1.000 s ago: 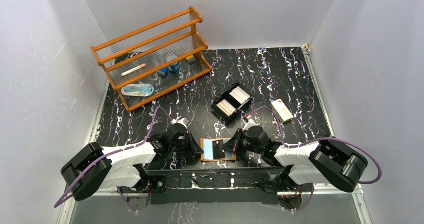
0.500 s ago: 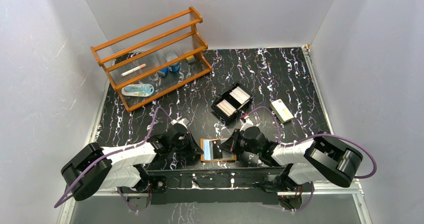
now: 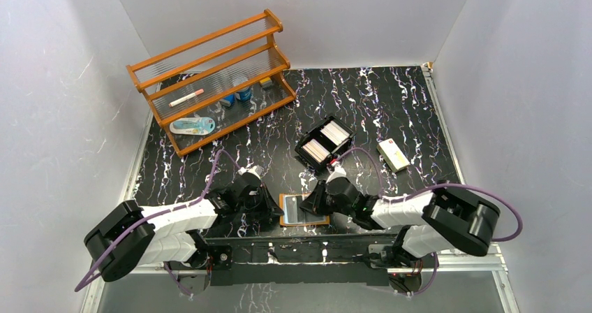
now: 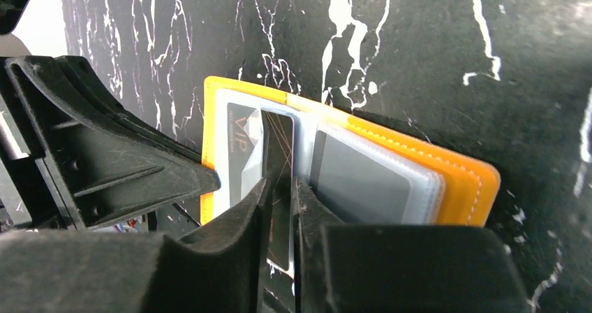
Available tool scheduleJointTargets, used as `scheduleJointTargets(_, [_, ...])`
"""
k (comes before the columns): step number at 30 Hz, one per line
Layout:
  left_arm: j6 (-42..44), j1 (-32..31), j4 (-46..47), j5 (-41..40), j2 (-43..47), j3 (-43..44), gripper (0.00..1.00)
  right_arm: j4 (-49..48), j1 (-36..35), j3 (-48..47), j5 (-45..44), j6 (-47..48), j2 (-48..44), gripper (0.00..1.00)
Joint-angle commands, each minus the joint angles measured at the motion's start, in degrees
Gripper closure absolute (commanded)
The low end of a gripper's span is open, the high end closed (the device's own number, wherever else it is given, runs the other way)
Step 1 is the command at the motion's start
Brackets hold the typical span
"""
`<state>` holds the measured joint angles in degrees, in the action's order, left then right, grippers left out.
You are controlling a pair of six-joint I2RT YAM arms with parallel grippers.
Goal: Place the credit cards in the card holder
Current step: Insert the credit card into the card holder.
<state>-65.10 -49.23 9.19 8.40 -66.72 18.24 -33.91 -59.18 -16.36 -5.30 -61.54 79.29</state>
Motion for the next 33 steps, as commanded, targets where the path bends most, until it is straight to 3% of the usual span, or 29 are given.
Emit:
scheduleJointTargets(1, [-0.2,0.0,0.5,-0.1,1.3,0.3,1.0,13.3,-0.8,-1.3,-6.5,1.9,-7.4,0.71])
scheduleJointTargets(4, [-0.2,0.1,0.4,-0.1,1.7,-0.1,1.0,17.7,-0.8,-1.0,-7.5,2.8,-12.2,0.64])
scheduleJointTargets(9, [-0.1,0.0,-0.1,-0.6,2.7,-0.4,1.0,17.5,-0.8,-2.0,-4.9,4.6,-14.4,0.64])
scheduleJointTargets(22, [-0.2,0.0,-0.4,-0.6,2.8,-0.3,1.0,10.7,-1.0,-7.7,-0.1,3.8,-3.6,0.64])
scheduleJointTargets(33, [0.5,0.0,-0.8,-0.6,2.3,0.5,1.0,7.4,-3.1,-9.7,1.8,2.3,-0.4,0.64])
